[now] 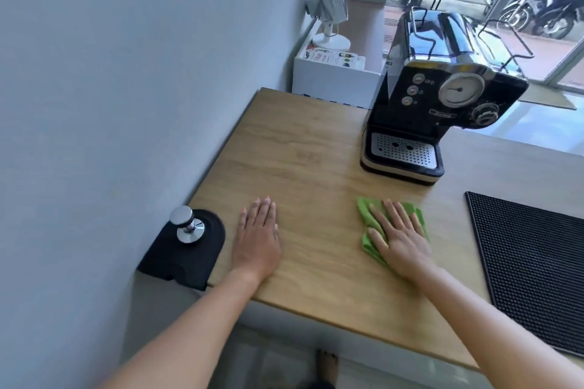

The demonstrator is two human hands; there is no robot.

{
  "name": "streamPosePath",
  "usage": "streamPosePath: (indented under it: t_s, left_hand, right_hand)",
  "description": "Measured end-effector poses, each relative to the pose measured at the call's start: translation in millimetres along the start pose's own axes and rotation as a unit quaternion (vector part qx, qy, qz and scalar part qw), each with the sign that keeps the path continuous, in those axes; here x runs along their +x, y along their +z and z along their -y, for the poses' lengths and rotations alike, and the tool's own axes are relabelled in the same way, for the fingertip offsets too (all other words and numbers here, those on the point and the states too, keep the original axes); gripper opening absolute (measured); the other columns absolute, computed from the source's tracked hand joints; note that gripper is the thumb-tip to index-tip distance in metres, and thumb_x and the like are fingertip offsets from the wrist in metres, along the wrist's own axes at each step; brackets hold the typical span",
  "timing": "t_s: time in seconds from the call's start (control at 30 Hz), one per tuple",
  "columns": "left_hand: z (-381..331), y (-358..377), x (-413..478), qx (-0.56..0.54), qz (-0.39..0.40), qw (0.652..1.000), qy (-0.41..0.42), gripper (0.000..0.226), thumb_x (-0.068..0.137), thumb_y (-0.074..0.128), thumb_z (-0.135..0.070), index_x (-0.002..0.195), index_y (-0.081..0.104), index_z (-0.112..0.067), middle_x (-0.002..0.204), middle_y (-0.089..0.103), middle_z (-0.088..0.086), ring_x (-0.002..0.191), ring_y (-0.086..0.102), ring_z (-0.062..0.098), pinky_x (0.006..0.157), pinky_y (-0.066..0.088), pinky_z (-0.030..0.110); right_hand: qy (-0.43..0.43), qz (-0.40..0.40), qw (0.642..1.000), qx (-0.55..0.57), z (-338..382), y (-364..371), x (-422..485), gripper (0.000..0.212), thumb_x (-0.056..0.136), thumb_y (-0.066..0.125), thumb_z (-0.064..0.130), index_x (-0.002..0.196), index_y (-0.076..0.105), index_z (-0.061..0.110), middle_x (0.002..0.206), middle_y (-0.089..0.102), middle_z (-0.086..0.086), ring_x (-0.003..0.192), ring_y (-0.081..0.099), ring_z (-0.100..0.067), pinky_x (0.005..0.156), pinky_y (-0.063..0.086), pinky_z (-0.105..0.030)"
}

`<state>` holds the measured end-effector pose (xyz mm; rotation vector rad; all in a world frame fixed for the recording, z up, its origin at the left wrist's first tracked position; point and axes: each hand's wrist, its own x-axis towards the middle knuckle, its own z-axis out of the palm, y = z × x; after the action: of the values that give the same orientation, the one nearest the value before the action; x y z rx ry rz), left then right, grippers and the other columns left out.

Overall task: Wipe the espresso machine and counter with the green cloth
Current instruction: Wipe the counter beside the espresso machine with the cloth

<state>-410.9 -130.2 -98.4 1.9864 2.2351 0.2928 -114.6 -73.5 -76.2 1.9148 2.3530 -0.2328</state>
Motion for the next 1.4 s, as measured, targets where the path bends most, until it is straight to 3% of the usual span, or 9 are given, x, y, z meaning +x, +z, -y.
streamPosePath:
  t_s: [0.13,0.27,0.47,0.7,0.87,1.03,1.13,1.27,1.4]
  left_hand:
    - [2.8,1.0,-1.0,-0.010,-0.008,1.000,0.001,0.054,0.101,0.017,-0.026,0.153,0.012,-0.016,0.161,0.006,-0.004,0.149,-0.002,0.012,0.122,0.000,0.036]
    - [5.6,-5.0,1.2,-0.060,-0.043,0.997,-0.007,0.054,0.097,0.021,-0.022,0.149,0.030,-0.015,0.157,0.027,-0.001,0.147,0.018,0.015,0.121,0.014,0.032]
    - [30.9,-21.7,19.8,-0.044,-0.084,0.994,-0.050,0.053,0.097,0.030,-0.012,0.150,0.025,-0.008,0.156,0.026,0.010,0.146,0.020,0.023,0.121,0.015,0.039]
    - [46.2,-11.5,29.1,0.013,-0.028,0.994,-0.108,0.055,0.099,0.021,-0.020,0.153,0.010,-0.008,0.161,0.005,0.011,0.149,-0.001,0.025,0.122,0.005,0.040]
    - [44.1,-7.1,26.0,0.011,-0.035,0.993,-0.109,0.055,0.099,0.021,-0.023,0.152,0.015,-0.011,0.161,0.009,0.008,0.149,0.003,0.021,0.122,0.006,0.038]
    - [44.5,-8.3,24.8,0.013,-0.044,0.993,-0.111,0.056,0.097,0.019,-0.025,0.151,0.020,-0.010,0.160,0.015,0.010,0.149,0.007,0.022,0.122,0.008,0.038]
    - [43.8,-10.0,27.4,0.014,-0.046,0.993,-0.107,0.060,0.094,0.013,-0.027,0.151,0.020,-0.008,0.159,0.016,0.012,0.149,0.008,0.024,0.122,0.009,0.040]
    - [45.4,-8.5,28.5,0.010,-0.044,0.993,-0.107,0.059,0.096,0.015,-0.026,0.151,0.018,-0.008,0.160,0.012,0.012,0.149,0.005,0.025,0.122,0.008,0.041]
    - [47.9,-4.2,28.6,0.001,-0.052,0.993,-0.110,0.057,0.098,0.022,-0.024,0.152,0.013,-0.008,0.160,0.011,0.011,0.149,0.003,0.023,0.122,0.005,0.039]
  right_hand:
    - [0.140,-0.003,0.987,0.074,94.2,-4.4,66.8,0.067,0.096,0.011,0.056,0.155,-0.001,0.027,0.164,-0.008,-0.004,0.150,-0.011,-0.025,0.120,-0.003,-0.052]
    - [-0.090,0.007,0.995,0.039,159.9,8.8,39.8,0.061,0.098,0.018,0.053,0.155,0.004,0.035,0.164,-0.008,0.000,0.150,-0.013,-0.020,0.120,-0.008,-0.045]
    - [-0.365,0.047,0.929,-0.045,75.3,6.5,-22.7,0.056,0.098,0.016,0.058,0.152,0.003,0.046,0.162,-0.011,0.010,0.148,-0.016,-0.012,0.119,-0.010,-0.040]
    - [-0.009,-0.001,1.000,0.006,107.9,-3.8,92.2,0.065,0.096,0.012,0.058,0.155,-0.001,0.032,0.164,-0.008,-0.001,0.150,-0.012,-0.020,0.121,-0.005,-0.047]
    - [-0.202,0.009,0.979,-0.005,170.4,13.1,65.5,0.062,0.099,0.018,0.055,0.155,0.003,0.034,0.162,-0.013,0.004,0.150,-0.013,-0.018,0.120,-0.011,-0.043]
    - [-0.391,0.037,0.918,-0.061,97.0,6.7,25.6,0.058,0.098,0.009,0.060,0.152,-0.004,0.043,0.162,-0.011,0.008,0.149,-0.014,-0.015,0.118,-0.005,-0.043]
    - [-0.289,0.032,0.955,-0.056,75.3,-5.9,70.9,0.062,0.091,-0.007,0.065,0.150,-0.011,0.045,0.161,-0.020,0.008,0.146,-0.024,-0.010,0.120,-0.009,-0.042]
    - [-0.124,-0.005,0.992,-0.003,125.9,-12.4,162.7,0.067,0.095,0.006,0.062,0.155,0.001,0.033,0.163,-0.011,0.003,0.149,-0.015,-0.015,0.120,-0.011,-0.041]
    - [-0.136,0.011,0.991,0.001,205.2,-11.1,198.7,0.064,0.097,0.005,0.058,0.154,-0.005,0.031,0.162,-0.013,0.000,0.149,-0.014,-0.022,0.119,-0.010,-0.047]
